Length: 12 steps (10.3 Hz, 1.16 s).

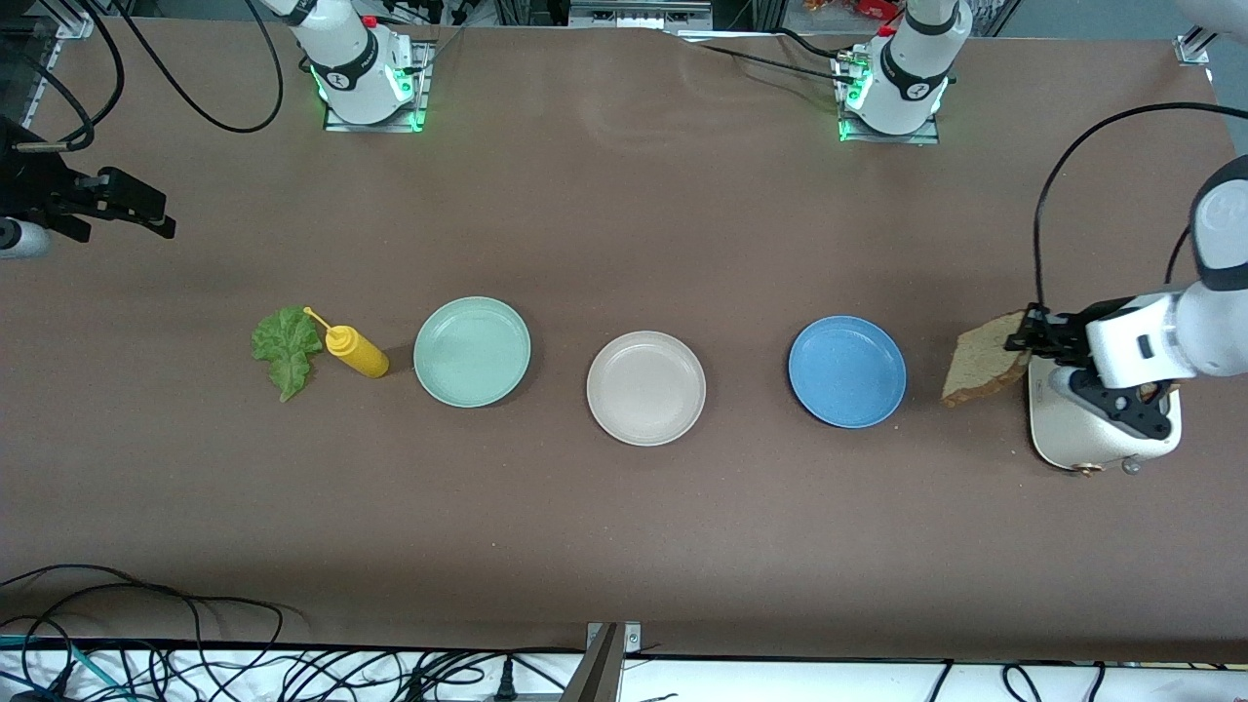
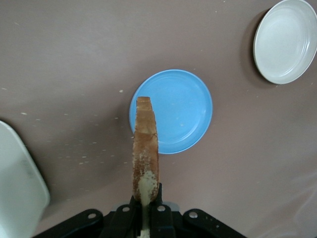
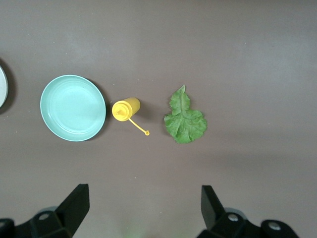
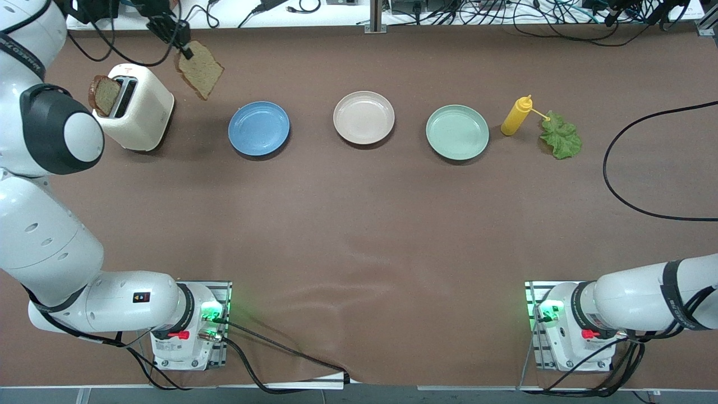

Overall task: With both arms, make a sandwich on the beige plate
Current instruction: 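Lift the bread slice out of the toaster with the left gripper, then carry the bread to the beige plate and lower it flat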

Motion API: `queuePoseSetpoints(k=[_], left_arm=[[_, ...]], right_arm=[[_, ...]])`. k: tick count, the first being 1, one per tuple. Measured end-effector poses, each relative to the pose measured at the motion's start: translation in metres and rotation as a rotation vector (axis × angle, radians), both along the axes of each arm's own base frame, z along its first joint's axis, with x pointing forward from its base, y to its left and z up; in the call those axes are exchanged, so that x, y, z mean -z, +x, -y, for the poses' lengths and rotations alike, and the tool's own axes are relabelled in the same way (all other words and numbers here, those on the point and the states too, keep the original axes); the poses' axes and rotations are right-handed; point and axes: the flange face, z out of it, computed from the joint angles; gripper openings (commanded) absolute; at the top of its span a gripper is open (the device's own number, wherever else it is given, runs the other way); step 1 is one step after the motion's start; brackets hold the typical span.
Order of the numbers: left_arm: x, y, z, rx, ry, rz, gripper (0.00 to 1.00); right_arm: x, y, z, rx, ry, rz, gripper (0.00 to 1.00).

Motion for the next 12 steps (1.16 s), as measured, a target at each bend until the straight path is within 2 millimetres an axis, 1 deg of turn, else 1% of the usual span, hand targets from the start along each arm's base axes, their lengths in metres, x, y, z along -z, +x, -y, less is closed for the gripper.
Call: queuePoseSetpoints(k=[1, 3, 4, 5, 6, 7, 8, 9, 11, 12], left_arm=[[0.010, -0.003, 0.032, -0.033, 0.025, -0.048, 0.00], [0.034, -0.013, 0.109, -0.060, 0.075, -0.119, 0.00], [0.046, -0.018, 0.142, -0.068, 0.023, -0.162, 0.00], [0.059, -0.020, 0.164, -0.102, -0.096, -0.224, 0.00], [0.075, -0.017, 0.174, -0.141, -0.210, -0.287, 0.00], [0.093, -0.013, 0.178, -0.176, -0.288, -0.329, 0.00], [0.109, -0.007, 0.185, -0.205, -0.343, -0.336, 0.00], [0.120, -0.003, 0.201, -0.227, -0.378, -0.317, 0.00], [0.139, -0.004, 0.253, -0.265, -0.440, -0.279, 0.00], [0.148, -0.006, 0.275, -0.288, -0.463, -0.272, 0.00]], right_arm=[[0.000, 0.000, -0.001, -0.001, 0.000, 0.001, 1.00], [0.000, 0.001, -0.001, -0.001, 0.000, 0.005, 1.00], [-0.001, 0.001, -0.001, -0.001, 0.000, 0.005, 1.00], [-0.001, 0.001, -0.001, -0.001, 0.000, 0.006, 1.00], [-0.001, 0.001, -0.001, -0.001, 0.001, 0.006, 1.00], [-0.001, 0.001, -0.001, -0.001, 0.001, 0.006, 1.00], [-0.001, 0.001, -0.001, -0.001, 0.001, 0.007, 1.00], [-0.001, 0.001, -0.001, -0.001, 0.001, 0.007, 1.00], [-0.001, 0.001, -0.001, -0.001, 0.001, 0.005, 1.00], [-0.001, 0.001, -0.001, 0.000, 0.001, 0.004, 1.00]])
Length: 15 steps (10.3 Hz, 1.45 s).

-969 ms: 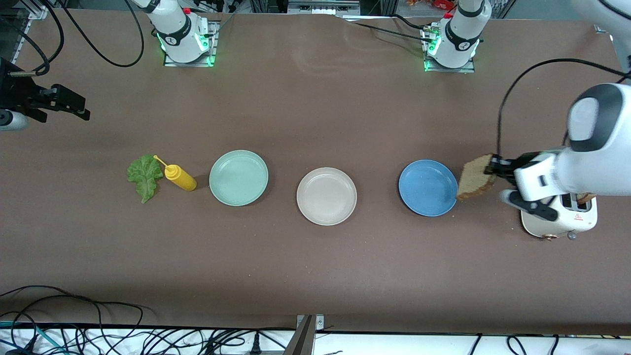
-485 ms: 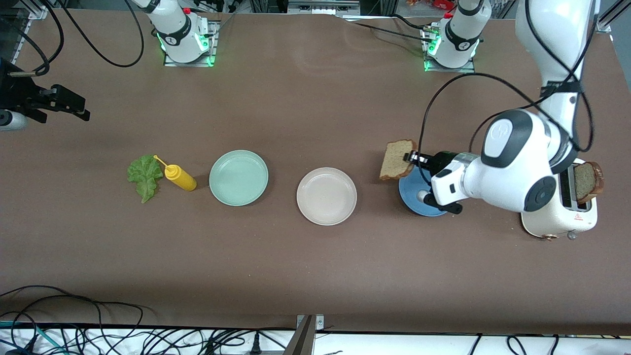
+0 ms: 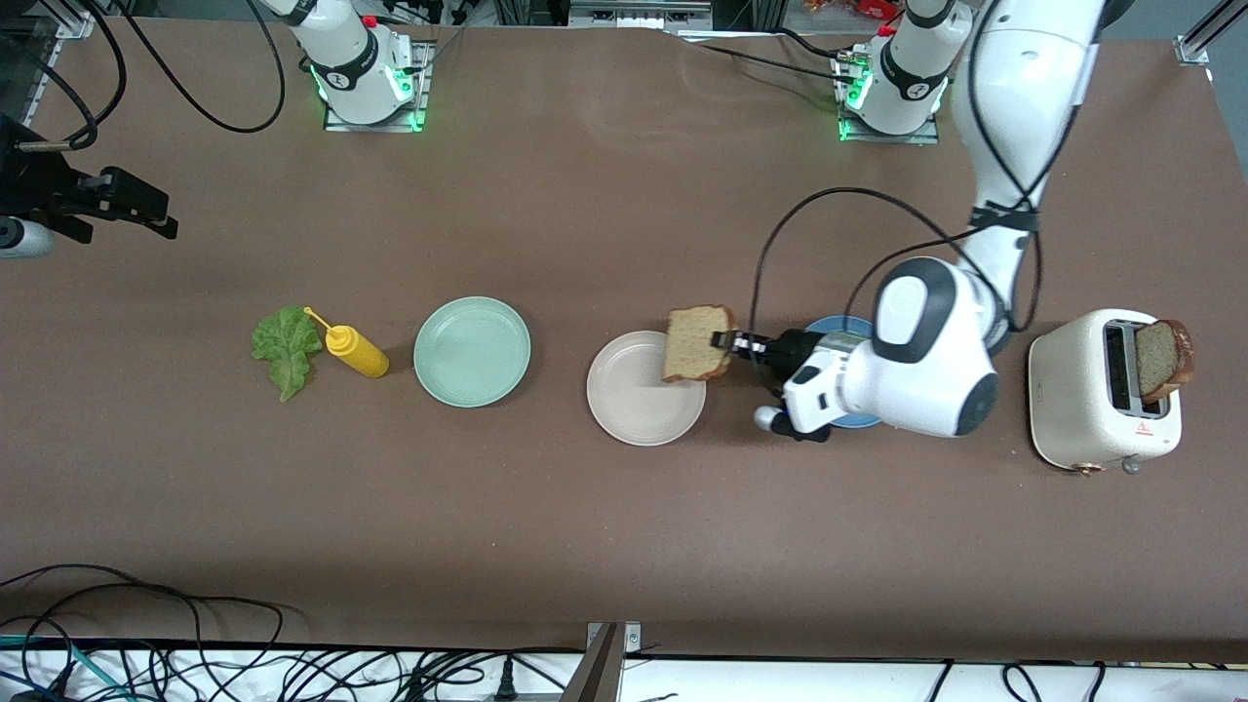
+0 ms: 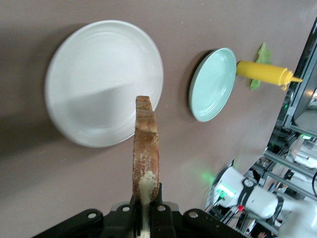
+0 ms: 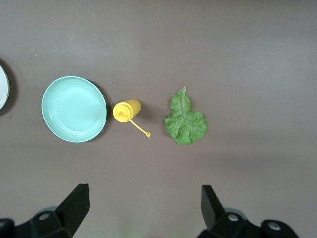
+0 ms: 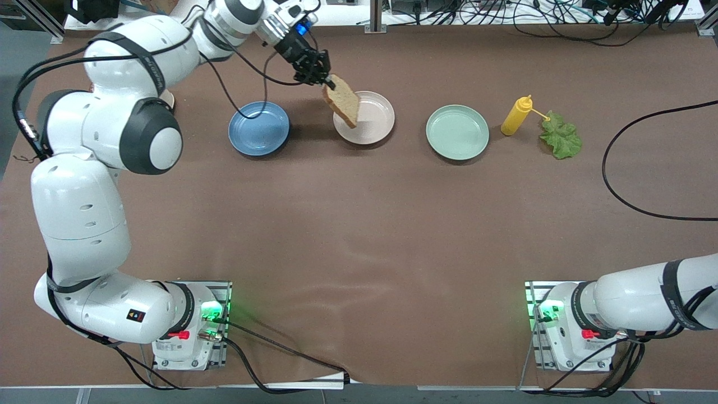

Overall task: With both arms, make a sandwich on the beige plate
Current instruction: 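Carry the bread to the beige plate and lower it flat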

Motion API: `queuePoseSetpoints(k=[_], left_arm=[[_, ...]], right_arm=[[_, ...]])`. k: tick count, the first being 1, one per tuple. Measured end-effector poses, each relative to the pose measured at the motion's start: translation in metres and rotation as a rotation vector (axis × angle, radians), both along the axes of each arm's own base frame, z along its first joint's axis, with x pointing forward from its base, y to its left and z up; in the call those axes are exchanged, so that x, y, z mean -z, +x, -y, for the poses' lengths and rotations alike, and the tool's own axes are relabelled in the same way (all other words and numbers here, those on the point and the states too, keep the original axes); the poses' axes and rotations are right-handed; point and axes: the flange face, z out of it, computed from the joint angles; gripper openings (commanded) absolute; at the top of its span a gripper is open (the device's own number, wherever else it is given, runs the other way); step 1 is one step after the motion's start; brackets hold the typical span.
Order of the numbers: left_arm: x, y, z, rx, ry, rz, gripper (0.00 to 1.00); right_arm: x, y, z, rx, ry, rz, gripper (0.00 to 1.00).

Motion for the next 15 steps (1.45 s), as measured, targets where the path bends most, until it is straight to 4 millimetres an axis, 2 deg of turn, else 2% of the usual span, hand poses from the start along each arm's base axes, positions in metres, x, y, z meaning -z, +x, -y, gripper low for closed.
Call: queuePoseSetpoints(k=[2, 6, 9, 15], left_arm=[[0.014, -0.002, 0.020, -0.032, 0.004, 0.009, 0.00], [0.040, -0.005, 0.040, -0.093, -0.016, -0.021, 0.00], [0.067, -0.008, 0.045, -0.116, -0.028, -0.066, 0.00], [0.074, -0.011, 0.061, -0.160, -0.061, -0.073, 0.00]], right_arm=[[0.000, 0.000, 0.000, 0.000, 0.000, 0.000, 1.00], [0.000, 0.000, 0.000, 0.000, 0.000, 0.000, 1.00], [0.000, 0.000, 0.000, 0.000, 0.000, 0.000, 1.00], [0.000, 0.000, 0.000, 0.001, 0.000, 0.000, 1.00]])
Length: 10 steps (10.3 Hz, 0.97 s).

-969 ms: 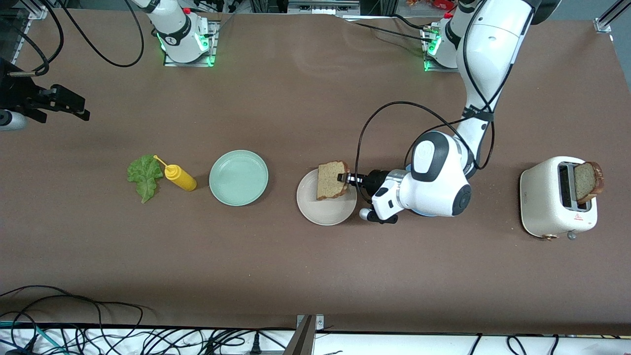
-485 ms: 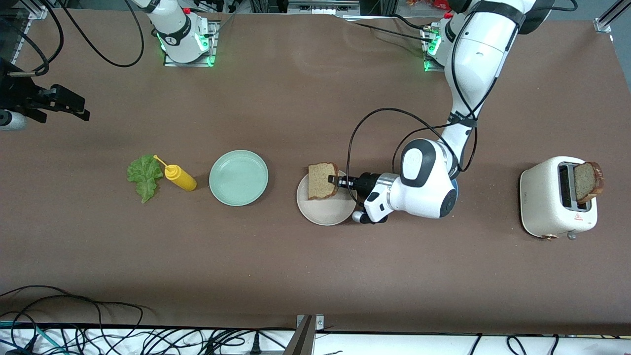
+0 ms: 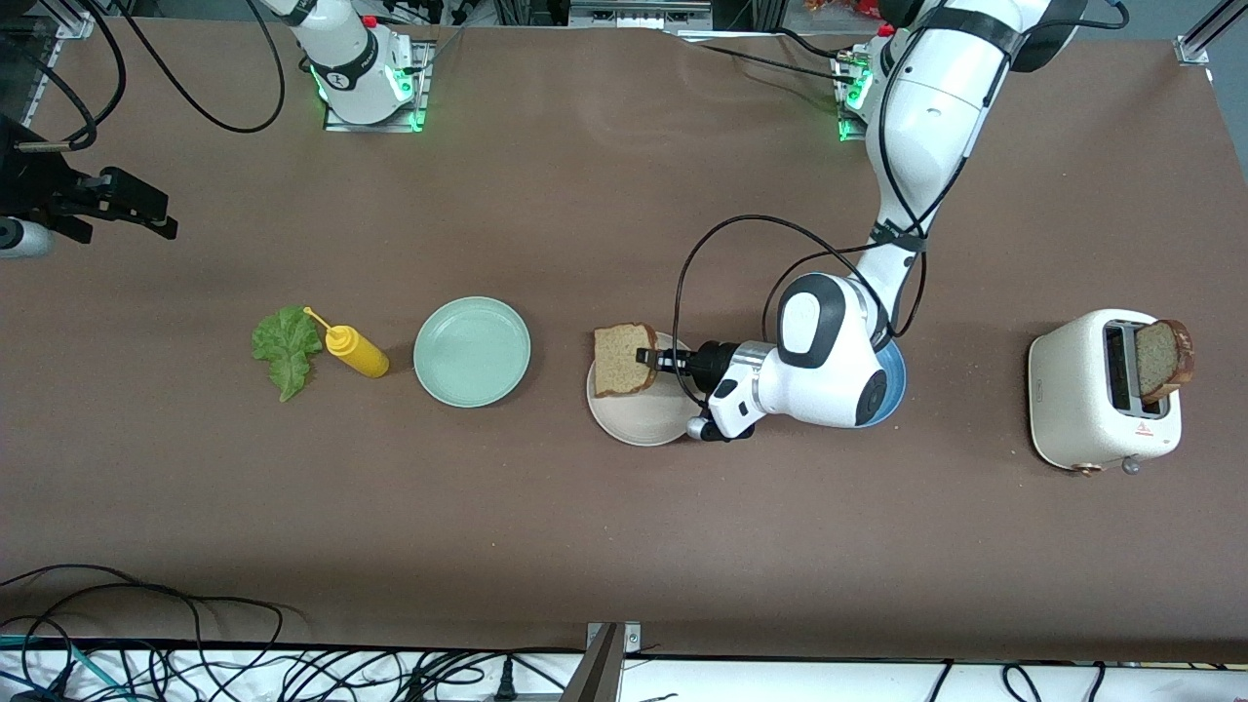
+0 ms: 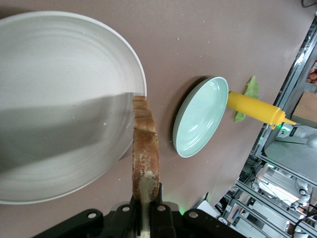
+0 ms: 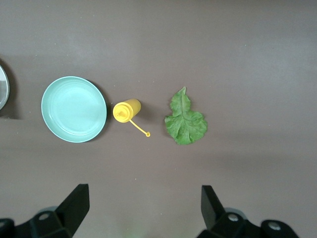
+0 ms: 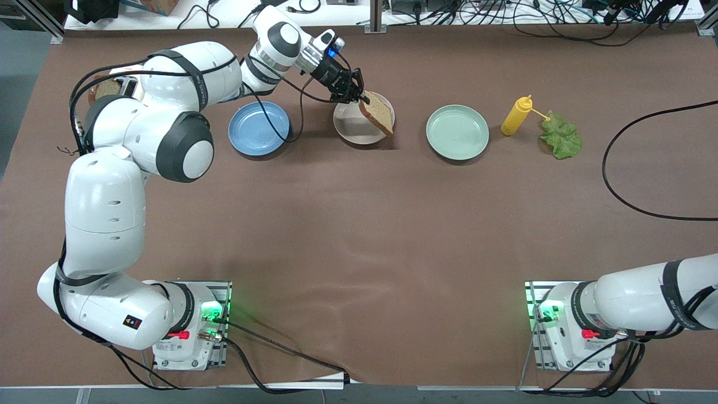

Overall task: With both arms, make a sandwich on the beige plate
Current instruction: 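Carry the bread to the beige plate and lower it flat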

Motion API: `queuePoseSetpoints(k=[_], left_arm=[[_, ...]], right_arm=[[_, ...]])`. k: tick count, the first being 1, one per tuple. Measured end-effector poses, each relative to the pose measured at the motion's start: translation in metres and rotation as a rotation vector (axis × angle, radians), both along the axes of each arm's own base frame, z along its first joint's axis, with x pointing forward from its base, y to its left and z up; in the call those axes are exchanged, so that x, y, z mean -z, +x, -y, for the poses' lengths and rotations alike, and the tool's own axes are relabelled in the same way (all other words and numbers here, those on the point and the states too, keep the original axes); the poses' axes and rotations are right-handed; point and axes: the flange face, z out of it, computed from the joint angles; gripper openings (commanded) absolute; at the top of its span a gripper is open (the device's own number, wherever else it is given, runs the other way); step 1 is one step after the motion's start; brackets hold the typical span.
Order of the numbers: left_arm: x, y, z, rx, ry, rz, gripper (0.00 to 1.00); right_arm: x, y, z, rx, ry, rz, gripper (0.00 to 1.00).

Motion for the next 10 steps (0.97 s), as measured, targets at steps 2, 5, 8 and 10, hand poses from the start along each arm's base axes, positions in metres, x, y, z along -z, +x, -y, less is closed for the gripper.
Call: queuePoseSetpoints(k=[2, 5, 8, 10], left_arm=[[0.001, 0.000, 0.000, -0.001, 0.000, -0.002, 0.00], [0.018, -0.002, -0.002, -0.002, 0.010, -0.022, 0.20], [0.034, -0.001, -0.006, -0.015, 0.025, -0.029, 0.94], [0.037, 0.000, -0.009, -0.020, 0.030, -0.029, 1.00]], right_arm=[[0.000, 0.000, 0.000, 0.000, 0.000, 0.000, 1.00], [0.000, 0.000, 0.004, 0.008, 0.000, 0.000, 1.00], [0.001, 0.001, 0.008, 0.014, 0.000, -0.001, 1.00], [0.002, 0.001, 0.008, 0.015, -0.001, -0.001, 1.00]])
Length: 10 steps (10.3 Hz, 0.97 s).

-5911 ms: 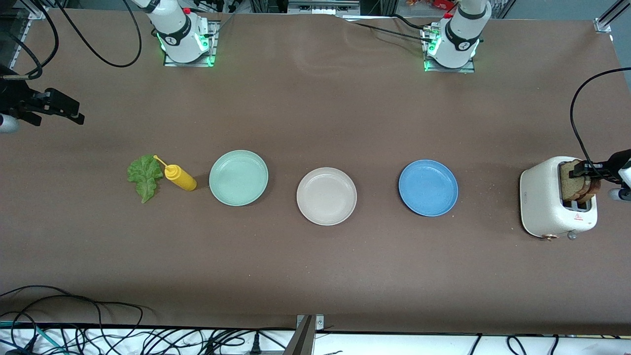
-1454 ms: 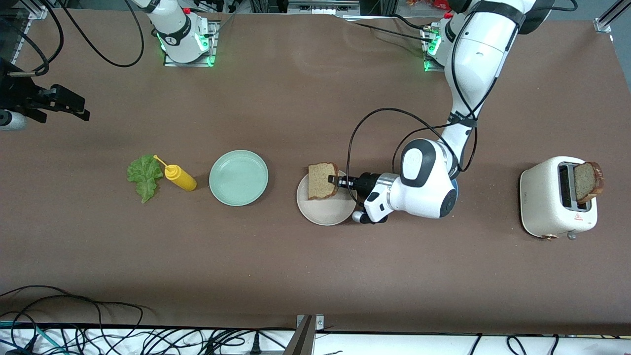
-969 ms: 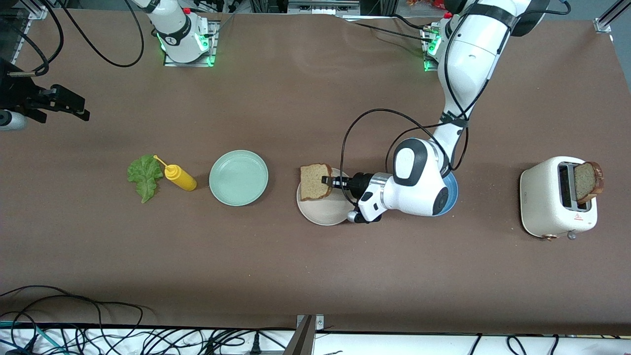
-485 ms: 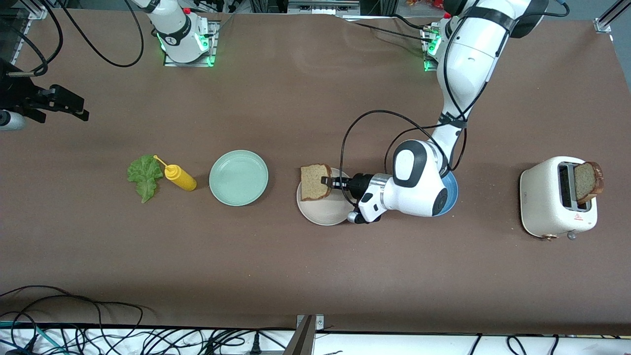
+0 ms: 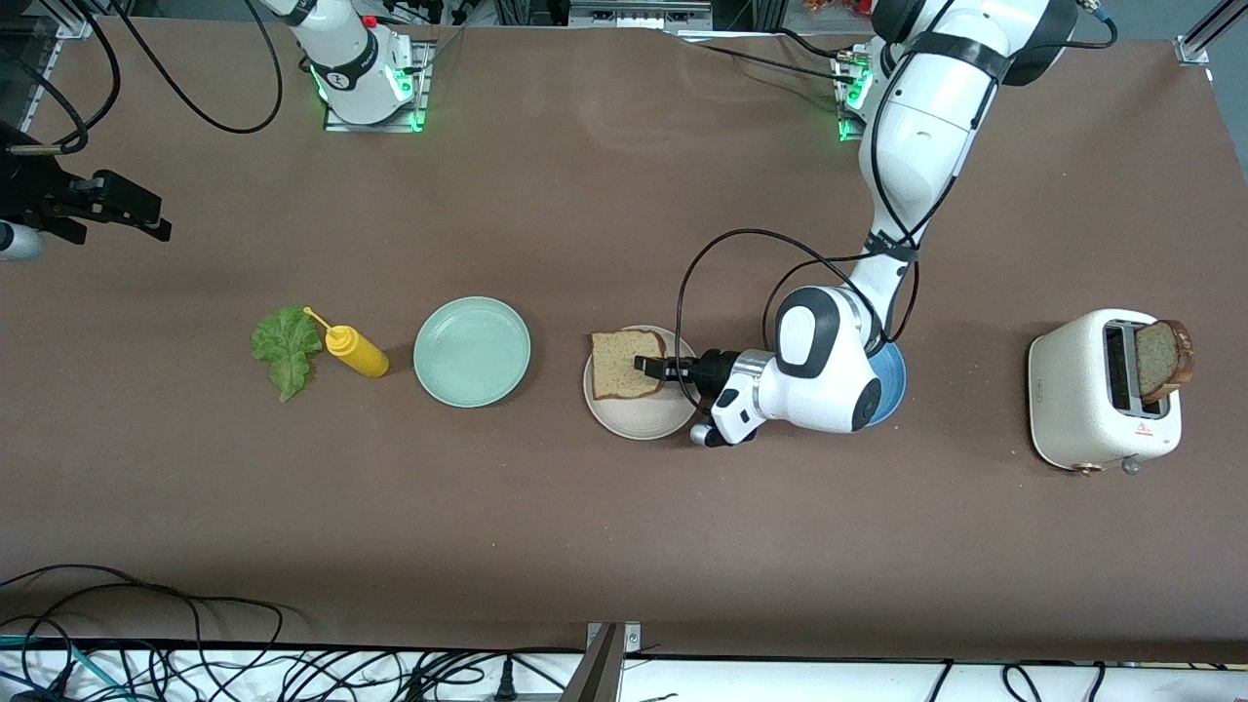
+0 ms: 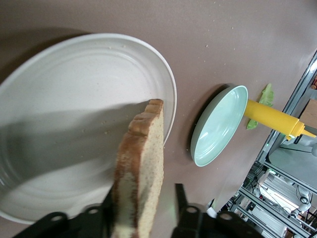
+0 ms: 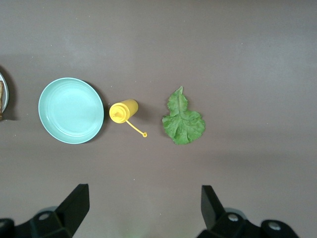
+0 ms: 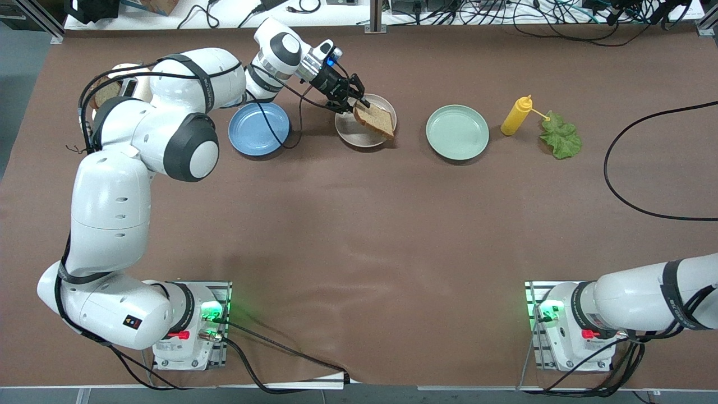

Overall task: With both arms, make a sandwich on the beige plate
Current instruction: 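Carry the bread to the beige plate and lower it flat, then release the bread with the left gripper while the right gripper reaches the lettuce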

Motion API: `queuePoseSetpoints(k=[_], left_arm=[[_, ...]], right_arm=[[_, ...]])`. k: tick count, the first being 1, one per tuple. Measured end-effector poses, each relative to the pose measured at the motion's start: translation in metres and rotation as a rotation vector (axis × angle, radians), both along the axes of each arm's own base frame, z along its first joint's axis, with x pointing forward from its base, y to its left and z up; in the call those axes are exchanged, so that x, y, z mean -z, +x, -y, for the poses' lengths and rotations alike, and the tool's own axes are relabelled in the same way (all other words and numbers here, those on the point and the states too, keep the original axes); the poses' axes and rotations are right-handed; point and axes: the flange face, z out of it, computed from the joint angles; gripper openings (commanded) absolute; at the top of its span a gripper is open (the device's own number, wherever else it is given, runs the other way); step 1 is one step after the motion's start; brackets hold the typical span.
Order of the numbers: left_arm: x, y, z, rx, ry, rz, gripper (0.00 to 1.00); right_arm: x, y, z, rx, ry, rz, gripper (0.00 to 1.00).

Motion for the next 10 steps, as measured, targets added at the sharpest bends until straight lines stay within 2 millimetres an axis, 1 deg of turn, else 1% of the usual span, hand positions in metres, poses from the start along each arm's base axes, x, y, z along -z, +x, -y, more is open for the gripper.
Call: queuePoseSetpoints(k=[3, 5, 8, 10], left_arm=[[0.000, 0.005, -0.008, -0.011, 0.009, 0.007, 1.00], [-0.001, 0.011, -0.019, -0.018, 0.030, 0.021, 1.00], [-0.003, 0.020, -0.033, 0.006, 0.086, 0.060, 1.00], [-0.009, 0.024, -0.040, 0.040, 0.136, 0.097, 1.00]], right_arm=[[0.000, 0.000, 0.000, 0.000, 0.000, 0.000, 1.00], [0.000, 0.000, 0.000, 0.001, 0.000, 0.000, 1.00], [0.000, 0.000, 0.000, 0.001, 0.000, 0.000, 1.00], [0.000, 0.000, 0.001, 0.002, 0.000, -0.001, 1.00]])
